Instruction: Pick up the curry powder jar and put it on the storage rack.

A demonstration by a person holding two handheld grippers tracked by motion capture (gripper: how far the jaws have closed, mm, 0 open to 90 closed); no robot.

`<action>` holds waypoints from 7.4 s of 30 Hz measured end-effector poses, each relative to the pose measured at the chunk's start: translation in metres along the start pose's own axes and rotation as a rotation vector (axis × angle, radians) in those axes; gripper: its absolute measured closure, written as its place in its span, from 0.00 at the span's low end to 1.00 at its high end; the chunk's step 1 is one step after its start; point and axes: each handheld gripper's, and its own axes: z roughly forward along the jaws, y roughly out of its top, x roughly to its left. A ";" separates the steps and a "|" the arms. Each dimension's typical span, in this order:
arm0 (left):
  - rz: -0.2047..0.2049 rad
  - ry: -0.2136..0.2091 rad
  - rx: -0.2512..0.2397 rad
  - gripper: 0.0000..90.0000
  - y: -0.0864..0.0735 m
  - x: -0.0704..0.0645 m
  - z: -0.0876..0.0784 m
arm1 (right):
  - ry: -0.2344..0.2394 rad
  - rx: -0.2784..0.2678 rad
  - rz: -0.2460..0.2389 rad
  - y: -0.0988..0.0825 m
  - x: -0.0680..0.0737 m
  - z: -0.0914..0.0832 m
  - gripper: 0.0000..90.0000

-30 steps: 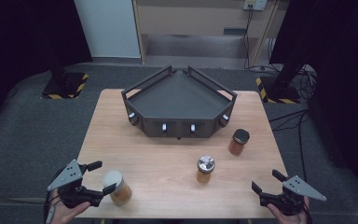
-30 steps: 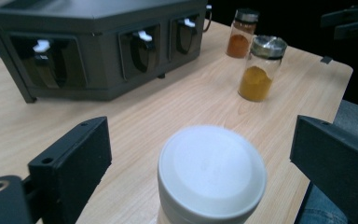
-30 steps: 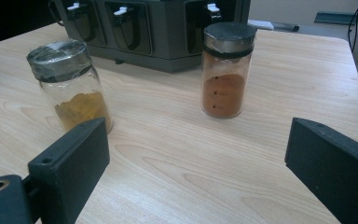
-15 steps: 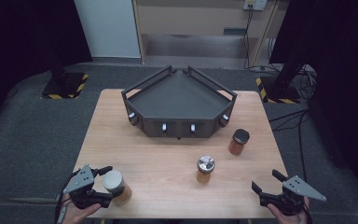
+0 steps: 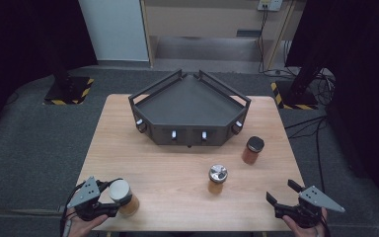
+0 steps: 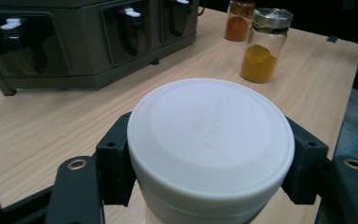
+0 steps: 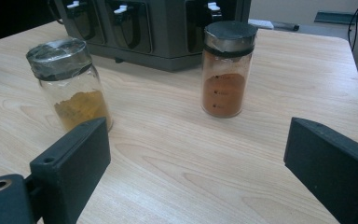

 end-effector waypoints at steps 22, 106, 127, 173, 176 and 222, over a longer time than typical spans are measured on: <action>-0.006 0.043 0.066 0.36 0.034 -0.002 0.017 | 0.002 -0.002 -0.001 0.000 0.000 0.000 0.08; -0.068 0.230 0.111 0.36 0.290 0.075 0.169 | 0.042 -0.002 0.032 -0.003 -0.007 0.003 0.02; -0.141 0.337 0.134 0.36 0.265 0.099 0.203 | 0.054 -0.002 0.028 -0.003 -0.008 0.003 0.01; -0.136 0.331 -0.015 0.12 0.268 0.079 0.172 | 0.022 -0.030 0.037 -0.006 -0.003 0.002 0.02; -0.096 0.323 -0.014 0.10 0.271 0.072 0.166 | 0.021 -0.033 0.043 -0.007 -0.004 0.003 0.02; -0.046 0.176 -0.106 0.02 0.159 0.008 0.023 | 0.019 -0.017 0.008 -0.004 0.001 0.005 0.02</action>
